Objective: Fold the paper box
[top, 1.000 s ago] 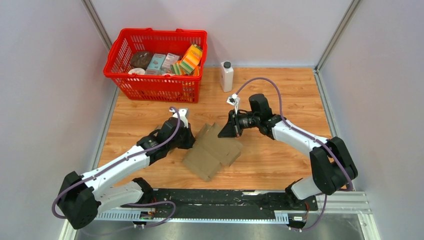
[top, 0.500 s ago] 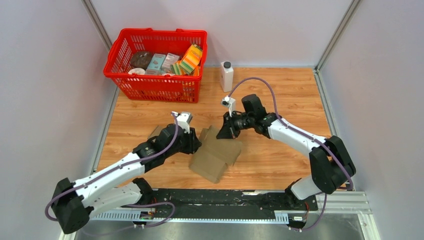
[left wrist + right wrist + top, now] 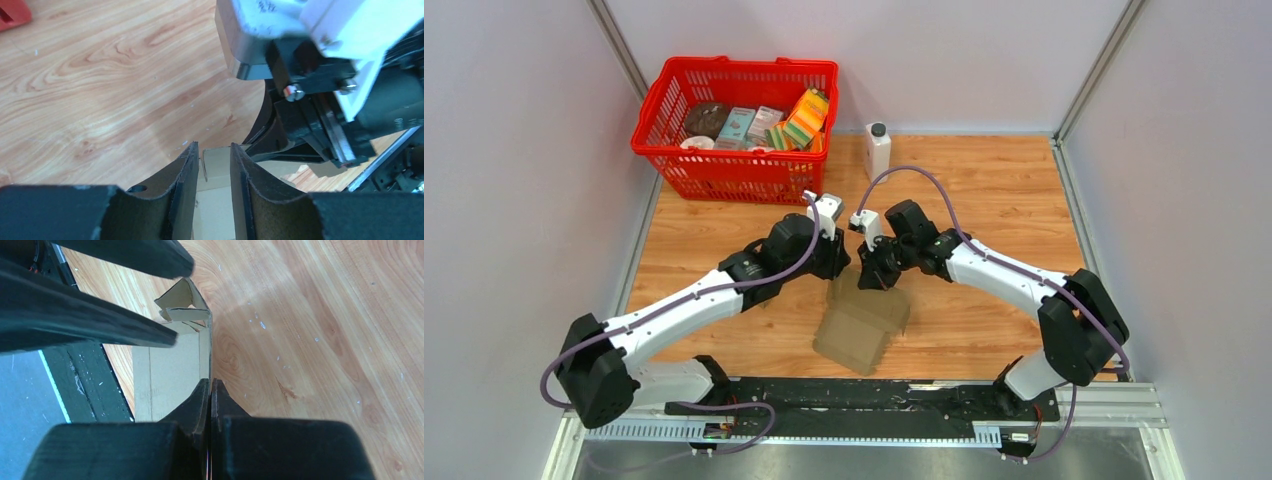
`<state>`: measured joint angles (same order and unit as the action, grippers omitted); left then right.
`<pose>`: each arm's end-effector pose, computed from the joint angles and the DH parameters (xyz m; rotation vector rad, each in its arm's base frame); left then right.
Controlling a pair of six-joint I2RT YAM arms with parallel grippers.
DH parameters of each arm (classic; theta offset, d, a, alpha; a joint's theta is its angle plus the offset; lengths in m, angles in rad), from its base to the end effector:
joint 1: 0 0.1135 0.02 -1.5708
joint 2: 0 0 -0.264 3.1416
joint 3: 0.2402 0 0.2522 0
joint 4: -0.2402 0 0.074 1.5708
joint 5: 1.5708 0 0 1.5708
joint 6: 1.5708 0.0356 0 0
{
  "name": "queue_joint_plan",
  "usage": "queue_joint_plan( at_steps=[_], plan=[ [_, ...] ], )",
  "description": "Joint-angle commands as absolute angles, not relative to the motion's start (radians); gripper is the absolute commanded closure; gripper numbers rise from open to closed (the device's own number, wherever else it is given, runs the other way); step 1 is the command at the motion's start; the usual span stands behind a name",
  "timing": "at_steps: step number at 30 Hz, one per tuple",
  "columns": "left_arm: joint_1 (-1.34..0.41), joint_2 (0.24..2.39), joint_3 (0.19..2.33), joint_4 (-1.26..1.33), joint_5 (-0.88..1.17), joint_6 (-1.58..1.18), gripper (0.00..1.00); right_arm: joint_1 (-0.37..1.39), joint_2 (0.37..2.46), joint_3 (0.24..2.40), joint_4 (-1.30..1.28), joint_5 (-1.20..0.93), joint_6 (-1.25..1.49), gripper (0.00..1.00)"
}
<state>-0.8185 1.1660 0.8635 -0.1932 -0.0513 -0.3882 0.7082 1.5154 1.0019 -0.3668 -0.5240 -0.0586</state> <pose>0.1818 -0.1916 0.2884 0.4246 2.0962 -0.6782 0.2277 0.2184 0.2282 -1.1578 2.2264 0.9215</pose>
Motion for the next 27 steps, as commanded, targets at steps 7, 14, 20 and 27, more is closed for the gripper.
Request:
queue_joint_plan(
  at_steps=[7, 14, 20, 27],
  plan=[
    [-0.821, 1.238, 0.873, -0.123, -0.02, -0.341, 0.62, 0.712, 1.502, 1.019, -0.331, -0.551, -0.087, 1.0],
    [-0.821, 1.194, 0.812, -0.124, -0.052, -0.368, 0.61, 0.71, 1.505, 1.012, -0.324, -0.554, -0.086, 1.0],
    [-0.821, 1.186, 0.776, -0.124, -0.041, -0.391, 0.62, 0.71, 1.499, 1.008, -0.318, -0.56, -0.083, 1.0],
    [-0.821, 1.223, 0.811, -0.13, -0.047, -0.364, 0.85, 0.712, 1.505, 1.011, -0.318, -0.563, -0.08, 1.0]
  ],
)
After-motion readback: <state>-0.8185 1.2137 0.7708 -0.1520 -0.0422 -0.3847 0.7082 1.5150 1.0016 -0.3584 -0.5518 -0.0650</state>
